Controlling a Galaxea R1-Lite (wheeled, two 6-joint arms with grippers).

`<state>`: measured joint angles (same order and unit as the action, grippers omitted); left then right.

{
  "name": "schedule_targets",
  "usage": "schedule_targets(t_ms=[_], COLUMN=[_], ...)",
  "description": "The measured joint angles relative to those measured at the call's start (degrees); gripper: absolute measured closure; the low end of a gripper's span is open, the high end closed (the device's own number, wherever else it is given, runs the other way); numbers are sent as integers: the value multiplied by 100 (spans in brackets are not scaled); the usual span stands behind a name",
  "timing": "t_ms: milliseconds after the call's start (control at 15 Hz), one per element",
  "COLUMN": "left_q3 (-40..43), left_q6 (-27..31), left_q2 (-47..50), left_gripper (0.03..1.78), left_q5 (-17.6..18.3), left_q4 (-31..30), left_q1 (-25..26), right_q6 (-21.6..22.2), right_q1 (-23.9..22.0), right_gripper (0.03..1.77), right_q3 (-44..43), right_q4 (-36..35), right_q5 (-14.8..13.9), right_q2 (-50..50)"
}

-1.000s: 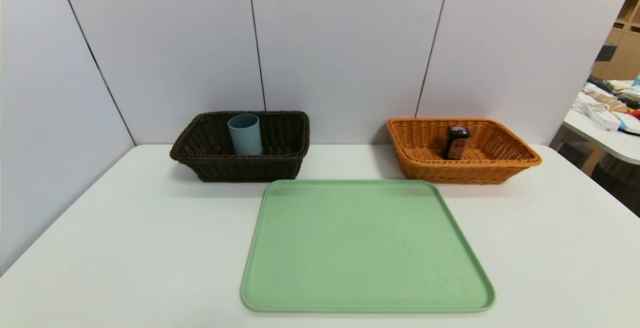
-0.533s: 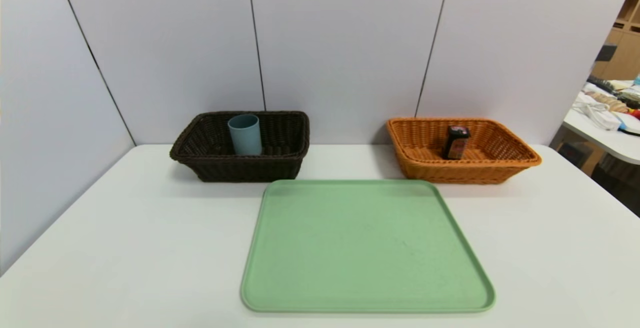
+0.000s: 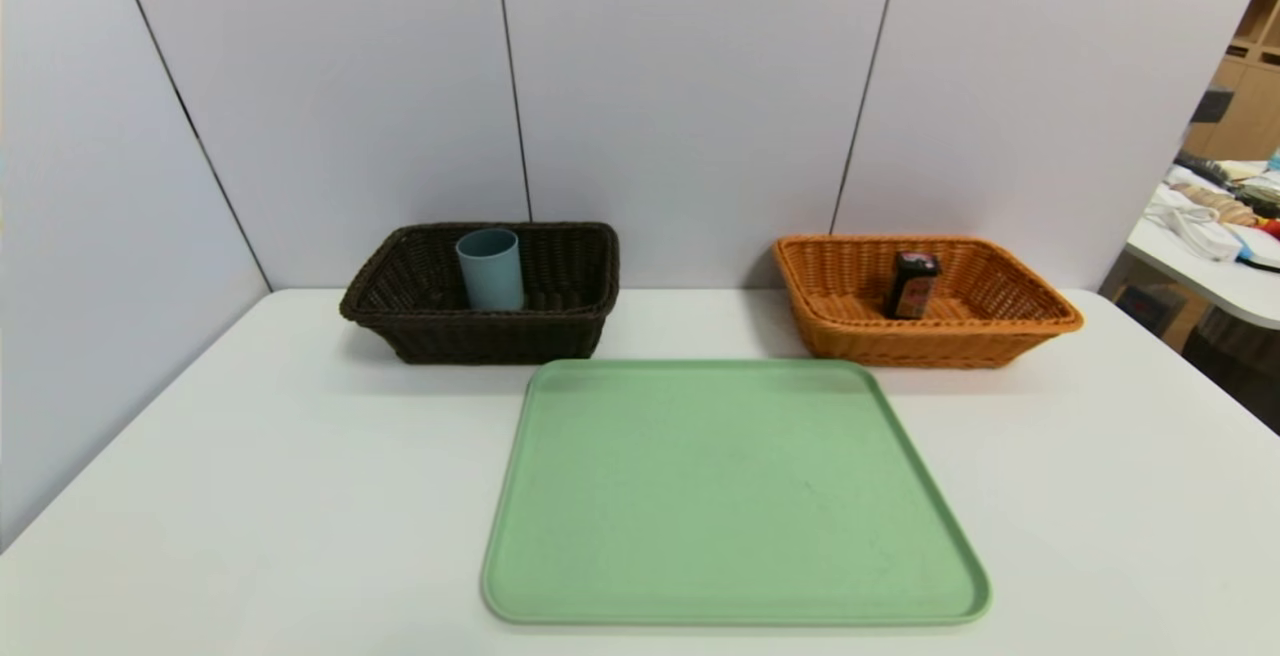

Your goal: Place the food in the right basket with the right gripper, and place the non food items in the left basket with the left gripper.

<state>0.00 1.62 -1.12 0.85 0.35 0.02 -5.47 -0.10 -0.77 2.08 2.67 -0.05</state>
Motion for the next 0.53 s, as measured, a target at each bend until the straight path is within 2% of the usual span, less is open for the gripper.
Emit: schedule_targets(t_ms=[533], left_q3=[0], left_q6=[-5], left_q2=[101], left_gripper=[12], left_q5=[2], left_q4=[-2], left_q1=[-2], right_q6=[-1], right_q1=[0], right_gripper=[10], right_q3=[-2], right_q4=[2], right_q5=[2], right_q2=[0])
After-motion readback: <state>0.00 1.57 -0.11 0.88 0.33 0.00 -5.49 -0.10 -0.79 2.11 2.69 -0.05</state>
